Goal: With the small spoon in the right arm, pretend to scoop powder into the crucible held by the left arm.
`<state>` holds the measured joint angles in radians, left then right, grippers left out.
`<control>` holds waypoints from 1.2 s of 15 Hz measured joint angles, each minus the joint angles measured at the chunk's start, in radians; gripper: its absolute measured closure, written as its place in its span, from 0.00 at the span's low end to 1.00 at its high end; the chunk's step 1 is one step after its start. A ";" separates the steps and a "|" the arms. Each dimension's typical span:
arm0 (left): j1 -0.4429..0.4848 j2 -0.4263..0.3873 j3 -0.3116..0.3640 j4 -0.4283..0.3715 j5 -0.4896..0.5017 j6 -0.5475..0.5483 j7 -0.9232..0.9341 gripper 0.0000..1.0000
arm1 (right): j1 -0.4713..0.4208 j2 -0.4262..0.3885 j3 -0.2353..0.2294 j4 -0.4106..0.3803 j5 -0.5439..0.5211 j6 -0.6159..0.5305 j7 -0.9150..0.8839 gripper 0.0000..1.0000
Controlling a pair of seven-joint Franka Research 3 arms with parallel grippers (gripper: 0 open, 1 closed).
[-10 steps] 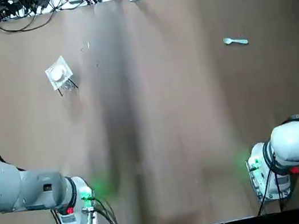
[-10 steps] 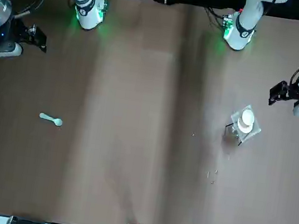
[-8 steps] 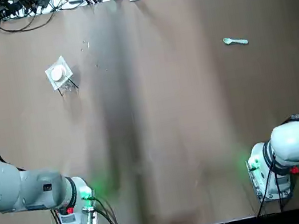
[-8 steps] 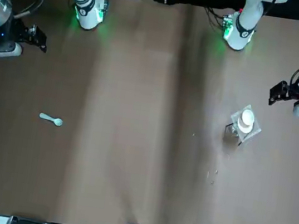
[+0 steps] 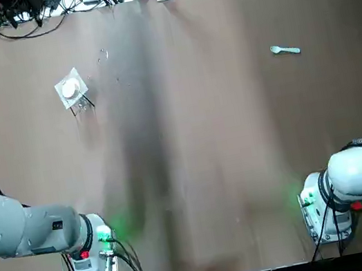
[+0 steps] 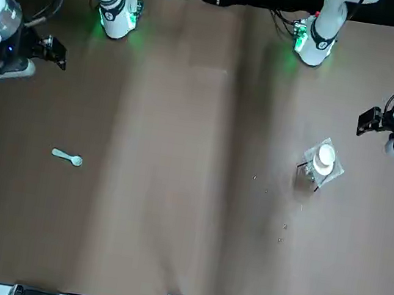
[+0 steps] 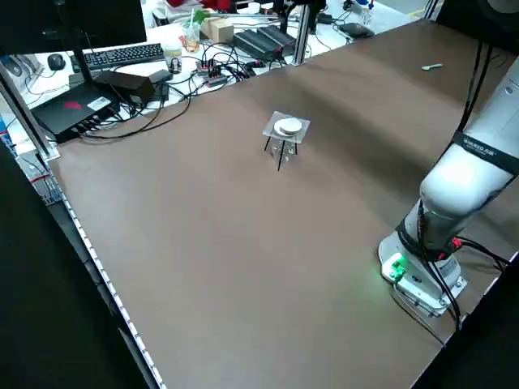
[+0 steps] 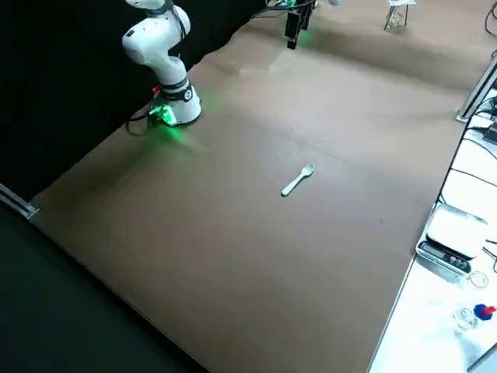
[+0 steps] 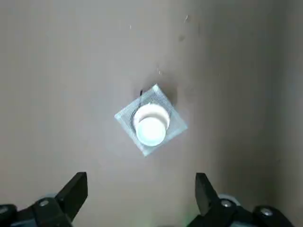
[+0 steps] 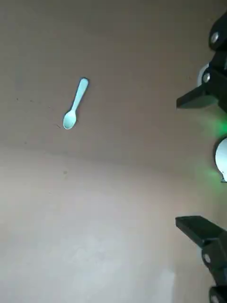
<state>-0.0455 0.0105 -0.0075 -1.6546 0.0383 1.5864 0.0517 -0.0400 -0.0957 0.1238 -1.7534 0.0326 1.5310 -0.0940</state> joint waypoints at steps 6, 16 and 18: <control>0.131 0.082 0.002 -0.111 -0.047 -0.008 0.117 0.00 | -0.031 0.156 -0.008 -0.034 -0.035 0.066 -0.334 0.04; 0.173 0.309 -0.004 -0.112 -0.131 -0.006 0.217 0.01 | -0.191 0.377 -0.018 -0.138 -0.055 0.332 -1.178 0.00; 0.174 0.330 -0.005 -0.111 -0.186 -0.005 0.221 0.01 | -0.209 0.427 -0.019 -0.143 -0.055 0.411 -1.289 0.01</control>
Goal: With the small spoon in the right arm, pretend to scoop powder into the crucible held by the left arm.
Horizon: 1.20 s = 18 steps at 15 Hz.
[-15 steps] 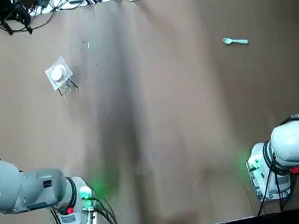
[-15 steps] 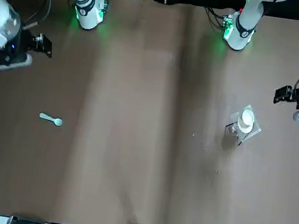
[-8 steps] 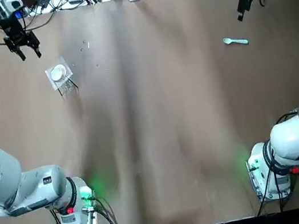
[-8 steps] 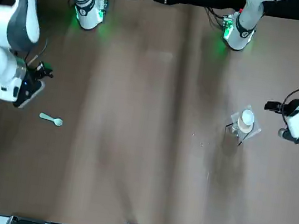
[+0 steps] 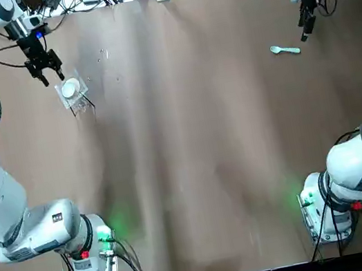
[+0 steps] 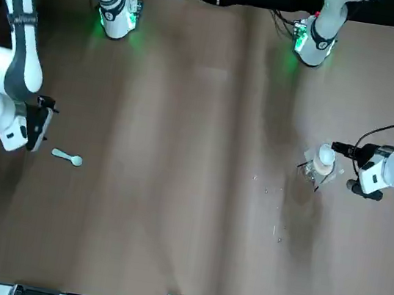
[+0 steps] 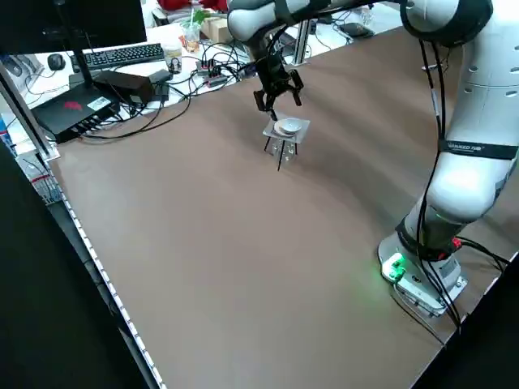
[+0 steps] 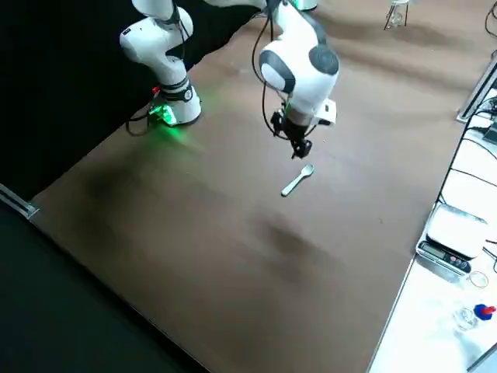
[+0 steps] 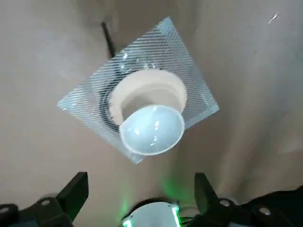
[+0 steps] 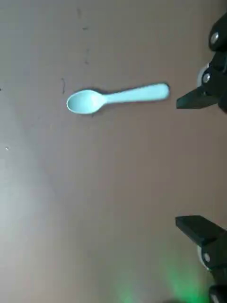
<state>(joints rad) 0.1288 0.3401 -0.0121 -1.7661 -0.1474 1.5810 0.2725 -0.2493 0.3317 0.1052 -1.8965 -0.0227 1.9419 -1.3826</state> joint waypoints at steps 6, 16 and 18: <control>0.021 0.050 0.001 0.001 -0.064 0.003 0.025 0.11 | 0.002 0.146 0.009 0.000 0.000 0.194 -0.120 0.07; 0.051 0.094 -0.002 0.002 -0.065 0.003 0.085 0.38 | -0.021 0.213 0.004 0.010 0.000 0.390 -0.288 0.27; 0.051 0.097 -0.003 0.003 -0.066 0.006 0.085 0.42 | -0.039 0.220 0.003 0.010 0.000 0.398 -0.316 0.28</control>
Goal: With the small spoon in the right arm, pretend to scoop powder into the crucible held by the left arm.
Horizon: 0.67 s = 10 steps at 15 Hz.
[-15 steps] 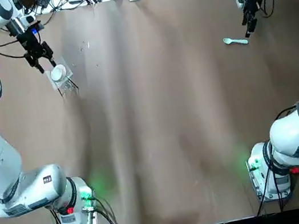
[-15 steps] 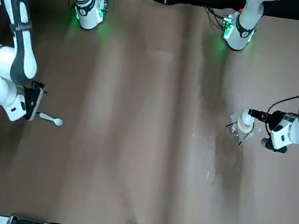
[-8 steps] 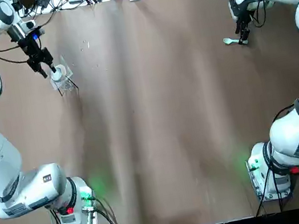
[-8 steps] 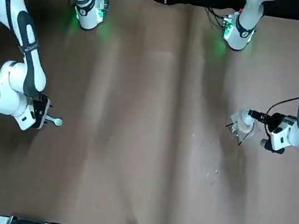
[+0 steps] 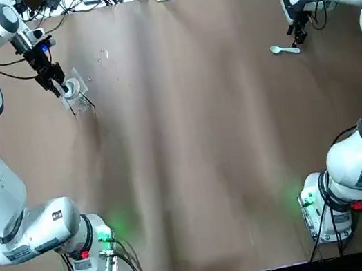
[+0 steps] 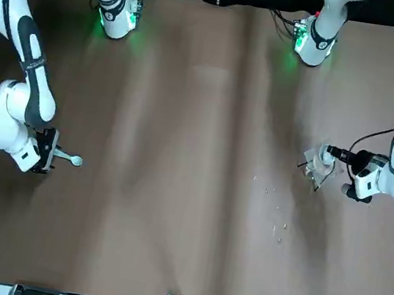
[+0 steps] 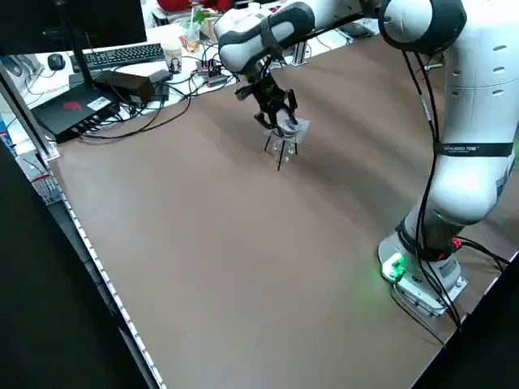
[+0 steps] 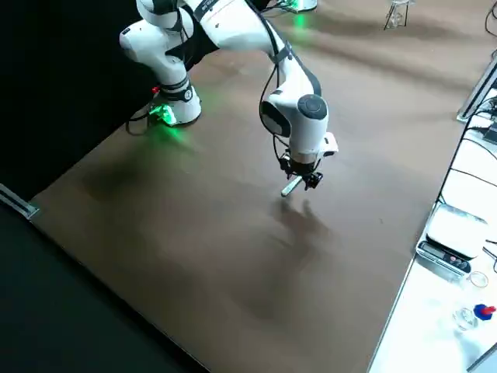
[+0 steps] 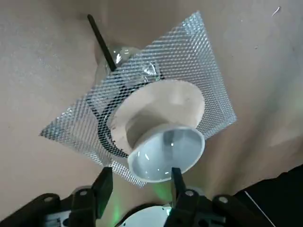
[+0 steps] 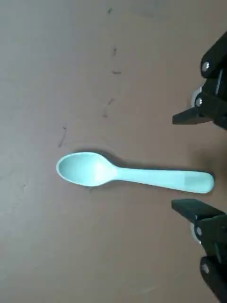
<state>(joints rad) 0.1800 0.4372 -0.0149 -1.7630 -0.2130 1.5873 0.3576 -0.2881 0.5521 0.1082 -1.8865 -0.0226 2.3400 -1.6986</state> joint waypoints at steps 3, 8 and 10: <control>0.000 0.001 -0.001 0.002 0.000 0.005 0.000 0.48 | -0.006 0.010 0.001 -0.019 0.000 0.010 -0.014 0.30; 0.000 0.003 -0.001 0.002 0.000 0.006 0.000 0.52 | -0.005 0.012 0.003 -0.091 -0.001 0.120 -0.016 0.31; 0.000 0.005 -0.002 0.002 0.000 0.007 0.000 0.52 | -0.005 0.012 0.003 -0.094 -0.001 0.129 -0.017 0.32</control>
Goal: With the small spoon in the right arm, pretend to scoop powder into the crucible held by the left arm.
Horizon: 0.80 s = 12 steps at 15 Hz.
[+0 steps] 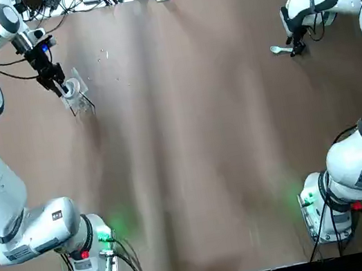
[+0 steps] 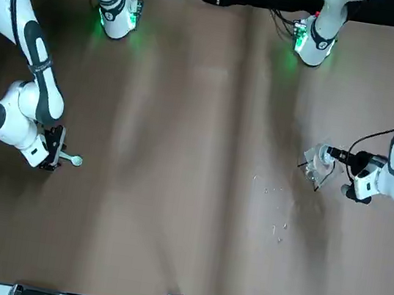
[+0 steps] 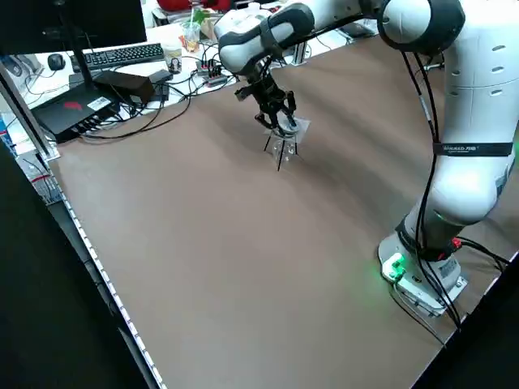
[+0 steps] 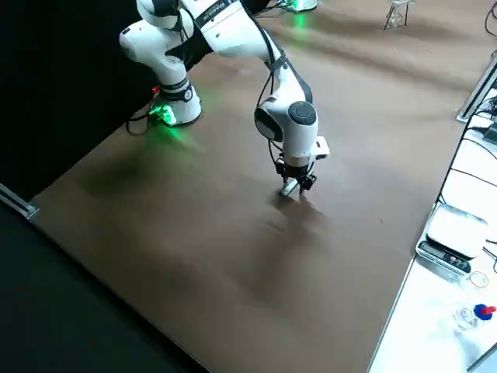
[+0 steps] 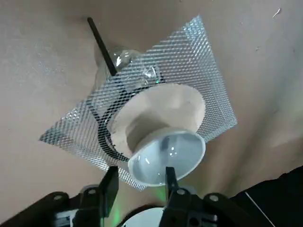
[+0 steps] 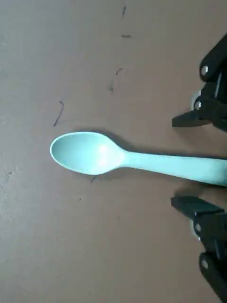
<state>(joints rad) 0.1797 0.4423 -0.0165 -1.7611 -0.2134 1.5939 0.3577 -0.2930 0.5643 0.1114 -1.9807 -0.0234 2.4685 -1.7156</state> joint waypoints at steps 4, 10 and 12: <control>-0.002 0.005 -0.001 0.000 0.000 0.007 0.000 0.56 | 0.000 -0.001 0.000 0.001 -0.002 0.017 -0.004 0.48; -0.002 0.005 -0.002 0.000 0.000 0.011 0.000 0.71 | 0.000 -0.001 -0.008 0.005 -0.038 0.021 -0.005 0.79; -0.001 0.005 -0.002 0.000 0.000 0.010 -0.003 0.80 | 0.000 0.000 -0.011 0.006 -0.038 0.017 -0.005 0.79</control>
<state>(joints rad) 0.1783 0.4476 -0.0182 -1.7609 -0.2135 1.6040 0.3548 -0.2927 0.5638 0.1006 -1.9742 -0.0618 2.4860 -1.7207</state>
